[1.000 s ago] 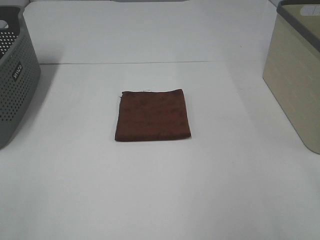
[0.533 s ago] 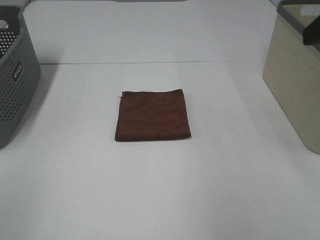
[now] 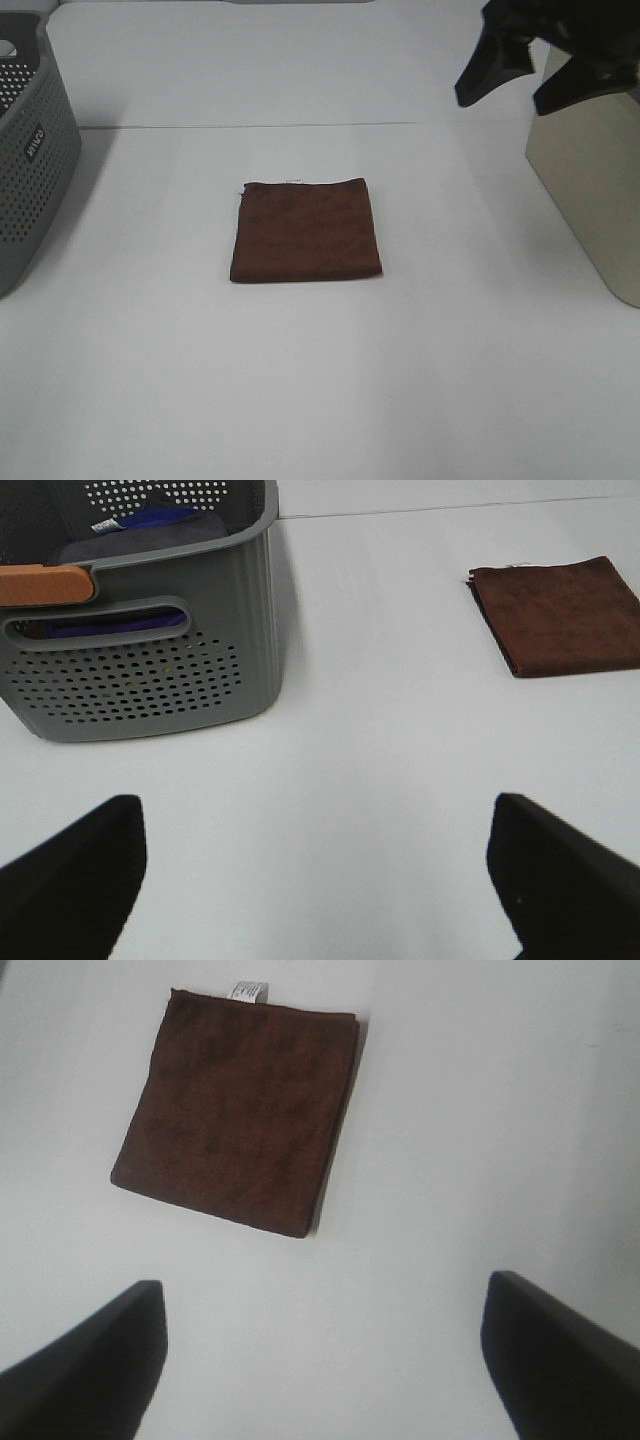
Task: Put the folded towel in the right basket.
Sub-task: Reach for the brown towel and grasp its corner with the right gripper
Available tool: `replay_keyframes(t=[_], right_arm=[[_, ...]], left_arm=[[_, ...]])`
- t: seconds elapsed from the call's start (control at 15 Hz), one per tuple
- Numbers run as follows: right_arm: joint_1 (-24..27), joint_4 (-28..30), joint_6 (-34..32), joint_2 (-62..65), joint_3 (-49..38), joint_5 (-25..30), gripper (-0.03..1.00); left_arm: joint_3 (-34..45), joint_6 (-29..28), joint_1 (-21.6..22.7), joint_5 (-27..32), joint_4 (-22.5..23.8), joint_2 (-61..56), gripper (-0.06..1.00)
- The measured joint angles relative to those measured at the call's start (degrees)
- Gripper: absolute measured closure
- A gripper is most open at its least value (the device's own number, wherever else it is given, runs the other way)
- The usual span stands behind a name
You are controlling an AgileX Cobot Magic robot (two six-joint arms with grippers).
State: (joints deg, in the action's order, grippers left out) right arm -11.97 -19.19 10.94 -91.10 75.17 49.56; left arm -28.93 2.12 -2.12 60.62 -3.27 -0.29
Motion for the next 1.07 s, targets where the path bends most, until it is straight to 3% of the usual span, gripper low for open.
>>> replay_keyframes(t=[0.67,1.07], right_arm=[[-1.5,-10.0,0.9,-32.3,16.4,1.3,0.17],[-1.5,-14.2,5.8,-44.0,24.6,5.2,0.17]], left_arm=[[0.0,0.0,0.0,0.0,0.0,0.0,0.07],[0.0,0.0,0.0,0.0,0.0,0.0,0.07]])
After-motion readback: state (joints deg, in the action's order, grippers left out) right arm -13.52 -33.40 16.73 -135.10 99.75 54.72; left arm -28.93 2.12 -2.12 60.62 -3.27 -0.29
